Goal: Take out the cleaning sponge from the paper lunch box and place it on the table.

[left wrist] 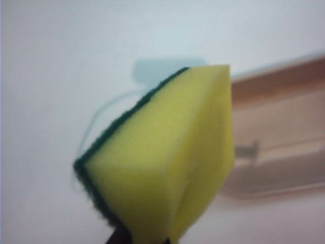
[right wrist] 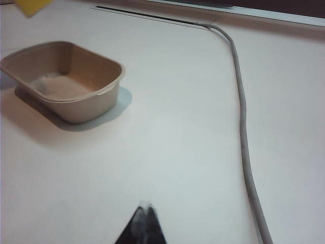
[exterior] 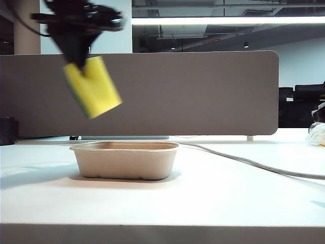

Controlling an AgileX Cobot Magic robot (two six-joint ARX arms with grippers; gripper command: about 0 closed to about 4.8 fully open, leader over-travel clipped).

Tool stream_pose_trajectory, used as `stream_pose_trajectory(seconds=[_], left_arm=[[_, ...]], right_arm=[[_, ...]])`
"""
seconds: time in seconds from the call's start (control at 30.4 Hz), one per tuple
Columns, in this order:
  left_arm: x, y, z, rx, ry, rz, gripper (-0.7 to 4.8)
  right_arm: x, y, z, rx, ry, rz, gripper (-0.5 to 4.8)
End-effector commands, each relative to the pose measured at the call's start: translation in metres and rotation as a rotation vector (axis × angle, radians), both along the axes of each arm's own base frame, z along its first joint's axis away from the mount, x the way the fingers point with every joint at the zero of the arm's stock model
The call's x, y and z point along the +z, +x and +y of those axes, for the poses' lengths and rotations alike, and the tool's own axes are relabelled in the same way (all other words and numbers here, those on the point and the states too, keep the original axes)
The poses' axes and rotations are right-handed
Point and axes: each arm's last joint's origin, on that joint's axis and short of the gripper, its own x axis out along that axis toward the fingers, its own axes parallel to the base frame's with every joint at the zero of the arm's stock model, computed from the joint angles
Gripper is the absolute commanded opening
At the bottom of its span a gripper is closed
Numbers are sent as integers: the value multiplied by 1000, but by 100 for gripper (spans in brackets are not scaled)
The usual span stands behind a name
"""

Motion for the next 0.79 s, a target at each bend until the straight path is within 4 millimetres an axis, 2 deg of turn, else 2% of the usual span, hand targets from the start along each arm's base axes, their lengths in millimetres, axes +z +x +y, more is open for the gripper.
stream_pose_trajectory(seconds=[0.03, 0.26, 0.33, 0.36, 0.63, 0.72, 0.79], left_arm=[[-1, -1, 14, 34, 73, 45, -6], [-3, 3, 41, 105, 106, 109, -5], [-3, 6, 48, 127, 92, 119, 9], [-4, 6, 50, 126, 72, 133, 65], [-4, 5, 48, 96, -3, 166, 301], [-4, 5, 47, 72, -22, 176, 442], [-4, 5, 47, 67, -19, 177, 467]], right_arm=[[2, 0, 0, 0, 8, -13, -5], [2, 0, 0, 0, 8, -13, -5], [2, 0, 0, 0, 8, -13, -5], [2, 0, 0, 0, 8, -13, -5], [2, 0, 0, 0, 8, -13, -5], [2, 0, 0, 0, 8, -13, -5], [2, 0, 0, 1, 8, -14, -5]])
